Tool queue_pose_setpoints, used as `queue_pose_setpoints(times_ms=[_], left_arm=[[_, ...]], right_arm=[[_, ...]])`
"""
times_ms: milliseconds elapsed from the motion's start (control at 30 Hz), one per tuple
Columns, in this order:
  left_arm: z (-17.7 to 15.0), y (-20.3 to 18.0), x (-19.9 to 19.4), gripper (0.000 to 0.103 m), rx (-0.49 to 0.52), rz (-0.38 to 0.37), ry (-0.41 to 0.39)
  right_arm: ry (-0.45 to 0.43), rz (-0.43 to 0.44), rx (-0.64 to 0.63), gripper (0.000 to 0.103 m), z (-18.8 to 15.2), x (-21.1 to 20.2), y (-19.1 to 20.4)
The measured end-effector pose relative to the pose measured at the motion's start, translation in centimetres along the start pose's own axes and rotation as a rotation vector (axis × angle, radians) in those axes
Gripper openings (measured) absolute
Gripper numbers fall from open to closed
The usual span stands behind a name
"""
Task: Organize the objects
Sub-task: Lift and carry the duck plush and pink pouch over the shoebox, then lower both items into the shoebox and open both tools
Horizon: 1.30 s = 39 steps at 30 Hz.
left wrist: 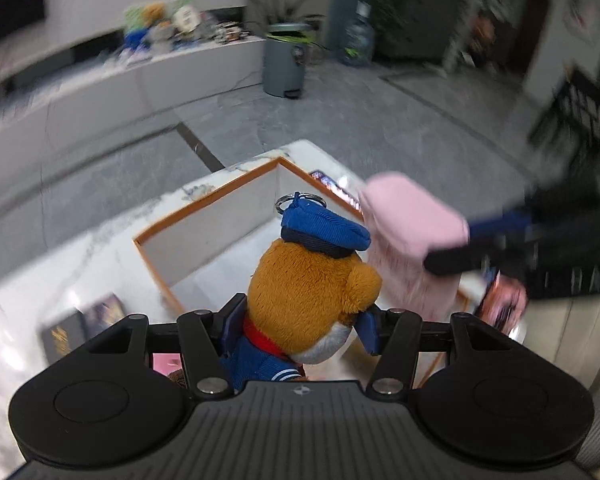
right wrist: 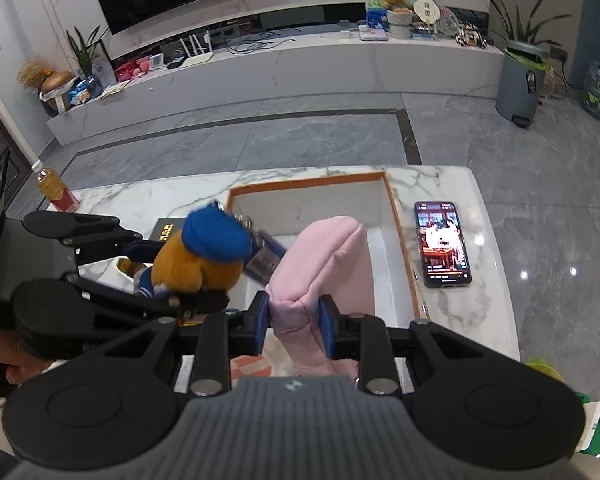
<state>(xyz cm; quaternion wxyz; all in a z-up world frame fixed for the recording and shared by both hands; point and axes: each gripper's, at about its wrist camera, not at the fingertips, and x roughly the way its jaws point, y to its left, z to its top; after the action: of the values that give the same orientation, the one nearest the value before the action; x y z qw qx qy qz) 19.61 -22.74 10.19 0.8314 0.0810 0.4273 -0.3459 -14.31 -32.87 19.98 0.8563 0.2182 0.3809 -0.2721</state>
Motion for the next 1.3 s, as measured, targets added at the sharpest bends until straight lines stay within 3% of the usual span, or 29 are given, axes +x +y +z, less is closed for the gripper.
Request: queue_pose_setpoints(times_ms=[133,600,900,1300], left_arm=[[0.5,1.9,2.0,0.065,-0.139,-0.036,-0.003],[0.5,2.3,7.7,0.065,-0.112,0.016,0.094],[-0.2,1.7,9.3,0.064,-0.073,0.055,0.167],[-1.3,1.5,10.3,0.062,-0.013,0.102,0.201]], right_arm=[[0.007,0.003,0.018,0.028,0.1,2.1,-1.2],[0.045,0.025,0.016,0.028,-0.4,8.7,-3.0],[0.067,0.016,-0.013,0.028,-0.9,11.6,-3.7],[0.095,0.035,-0.062,0.028,-1.7,13.8,-3.8]])
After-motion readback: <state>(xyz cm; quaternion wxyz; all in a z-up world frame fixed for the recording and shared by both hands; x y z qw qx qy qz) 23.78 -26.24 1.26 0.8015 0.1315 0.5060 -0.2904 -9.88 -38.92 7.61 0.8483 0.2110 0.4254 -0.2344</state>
